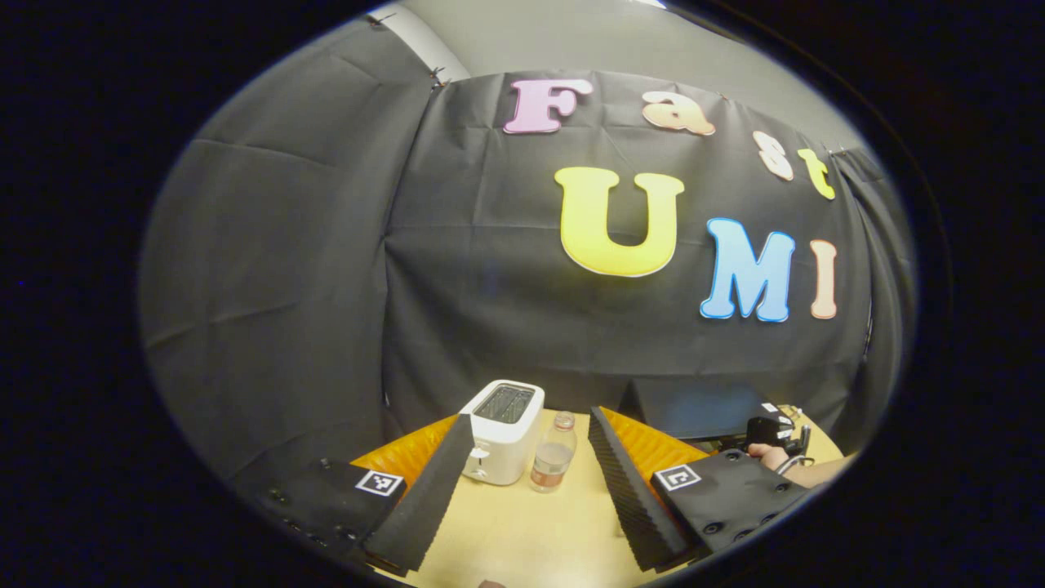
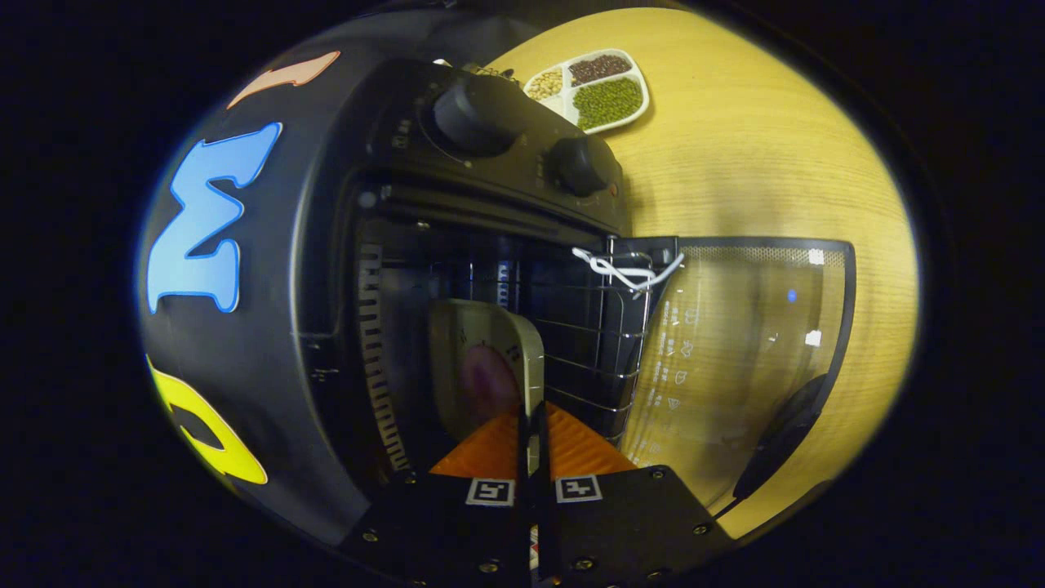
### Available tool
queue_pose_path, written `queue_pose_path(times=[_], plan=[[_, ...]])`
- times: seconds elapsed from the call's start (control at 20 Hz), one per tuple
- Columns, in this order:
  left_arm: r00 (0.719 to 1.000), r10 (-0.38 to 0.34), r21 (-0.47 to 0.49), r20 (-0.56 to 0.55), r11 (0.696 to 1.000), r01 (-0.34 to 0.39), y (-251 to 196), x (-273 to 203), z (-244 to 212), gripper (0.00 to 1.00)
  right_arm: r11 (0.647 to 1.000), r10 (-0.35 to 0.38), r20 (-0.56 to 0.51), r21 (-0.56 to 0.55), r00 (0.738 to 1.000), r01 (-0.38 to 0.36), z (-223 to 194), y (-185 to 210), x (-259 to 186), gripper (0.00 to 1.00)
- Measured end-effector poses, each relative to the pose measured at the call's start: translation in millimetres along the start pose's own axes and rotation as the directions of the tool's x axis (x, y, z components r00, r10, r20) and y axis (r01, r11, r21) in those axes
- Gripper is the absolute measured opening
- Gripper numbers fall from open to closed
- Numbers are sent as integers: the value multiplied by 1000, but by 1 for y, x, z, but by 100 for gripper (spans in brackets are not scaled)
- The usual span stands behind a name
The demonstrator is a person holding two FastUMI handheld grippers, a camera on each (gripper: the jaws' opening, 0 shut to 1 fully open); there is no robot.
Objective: Open the electric oven with the left hand, put the food in, and close the electric oven.
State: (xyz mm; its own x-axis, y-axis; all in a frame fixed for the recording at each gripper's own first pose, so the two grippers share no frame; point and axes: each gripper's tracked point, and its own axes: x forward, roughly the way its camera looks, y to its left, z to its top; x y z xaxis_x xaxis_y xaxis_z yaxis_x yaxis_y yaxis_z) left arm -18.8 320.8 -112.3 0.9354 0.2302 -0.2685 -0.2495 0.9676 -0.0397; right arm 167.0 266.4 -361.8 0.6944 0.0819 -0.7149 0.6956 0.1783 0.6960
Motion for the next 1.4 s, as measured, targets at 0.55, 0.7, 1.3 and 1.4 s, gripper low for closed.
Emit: queue_pose_path(times=[0.55,0.7,1.3,1.4], plan=[[990,-140,26,28,990,139,-105,-3,10,96,846,74,-41,-527,996,-85,41,-18,-110,42],[981,-190,41,33,981,188,-149,-9,13,100,704,142,-34,-699,989,-125,67,-5,-148,42],[959,-277,79,61,959,272,-281,-46,26,100,168,502,44,-985,863,-47,186,66,-315,96],[957,-278,91,82,958,271,-292,-52,36,100,137,579,65,-990,813,-18,200,83,-344,96]])
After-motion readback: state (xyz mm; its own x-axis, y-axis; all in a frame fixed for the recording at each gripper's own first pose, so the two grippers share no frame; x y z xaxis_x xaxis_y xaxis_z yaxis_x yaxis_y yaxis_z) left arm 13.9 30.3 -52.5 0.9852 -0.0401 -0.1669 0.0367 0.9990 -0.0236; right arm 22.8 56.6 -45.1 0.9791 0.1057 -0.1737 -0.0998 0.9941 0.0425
